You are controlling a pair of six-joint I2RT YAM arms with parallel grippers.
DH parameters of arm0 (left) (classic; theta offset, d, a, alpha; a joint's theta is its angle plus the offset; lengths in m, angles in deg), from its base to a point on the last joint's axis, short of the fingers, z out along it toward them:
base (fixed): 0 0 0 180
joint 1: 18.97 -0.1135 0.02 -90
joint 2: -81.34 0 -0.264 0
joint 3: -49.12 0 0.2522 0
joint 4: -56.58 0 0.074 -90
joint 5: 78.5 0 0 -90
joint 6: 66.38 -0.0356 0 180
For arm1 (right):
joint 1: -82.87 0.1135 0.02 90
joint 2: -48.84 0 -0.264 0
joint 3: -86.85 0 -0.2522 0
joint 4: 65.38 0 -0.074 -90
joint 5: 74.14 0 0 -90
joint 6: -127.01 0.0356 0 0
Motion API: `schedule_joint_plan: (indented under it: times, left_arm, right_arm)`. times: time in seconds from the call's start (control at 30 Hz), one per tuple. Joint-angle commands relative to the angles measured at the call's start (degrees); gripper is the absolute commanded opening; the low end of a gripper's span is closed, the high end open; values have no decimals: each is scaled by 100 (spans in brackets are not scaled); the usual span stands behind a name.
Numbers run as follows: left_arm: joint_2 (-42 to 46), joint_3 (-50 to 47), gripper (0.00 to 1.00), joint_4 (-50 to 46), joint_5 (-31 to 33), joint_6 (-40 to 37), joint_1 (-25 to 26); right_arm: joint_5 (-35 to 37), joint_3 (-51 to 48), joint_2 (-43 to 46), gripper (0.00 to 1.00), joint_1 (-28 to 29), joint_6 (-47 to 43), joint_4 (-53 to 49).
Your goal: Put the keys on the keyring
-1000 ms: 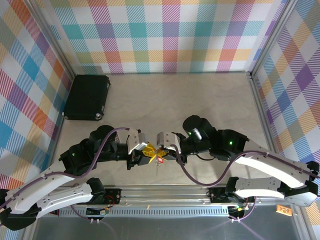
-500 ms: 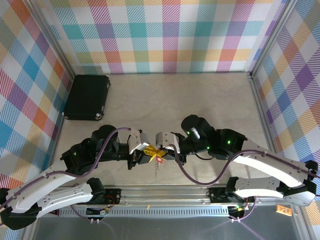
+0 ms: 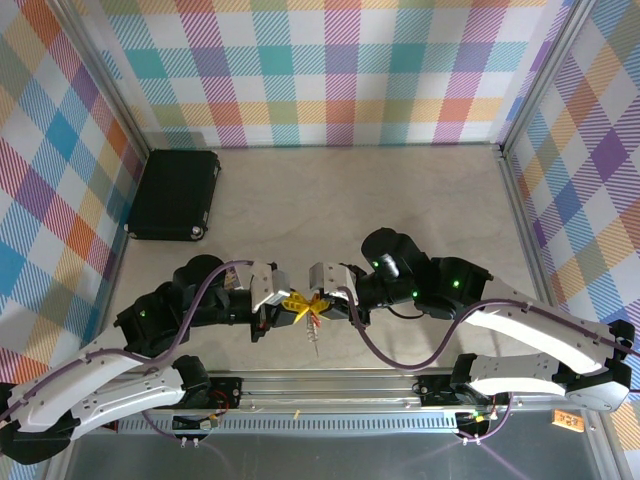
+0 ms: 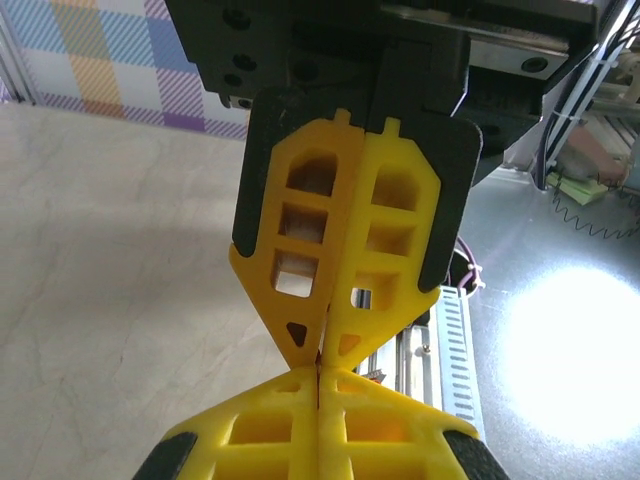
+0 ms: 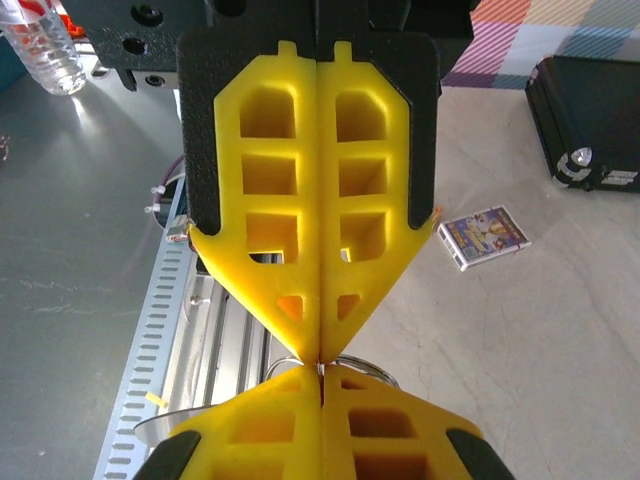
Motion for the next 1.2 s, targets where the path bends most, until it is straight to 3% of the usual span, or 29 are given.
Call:
schedule_joint_plan:
  times: [0.0,0.07,0.23,0.47,0.87,1.07,1.17]
  left_arm:
    - [185,-130,0,637,48,127,24]
    - [298,-273,0,1042,35,265,24]
    - [555,-518,0,1596,25,444,24]
    - [581,-616,0,2089,-187,525,23]
    - [662,-853,0,2615,-352,799,24]
    - [633,-891,0,2743,-424,838,25]
    - [622,-909,0,2798,-449,870,28]
  right_arm:
    - [-201,44,106,0,27,59,205]
    - [-187,-13,147,0,27,120,271]
    - [-122,-243,342,17,21,288,573]
    - [-81,-576,623,22,27,606,1101]
    - [19,-906,1002,44,22,1108,1768]
    - [72,-983,1032,45,27,1239,1975]
    - [55,-986,975,37,29,1260,2023]
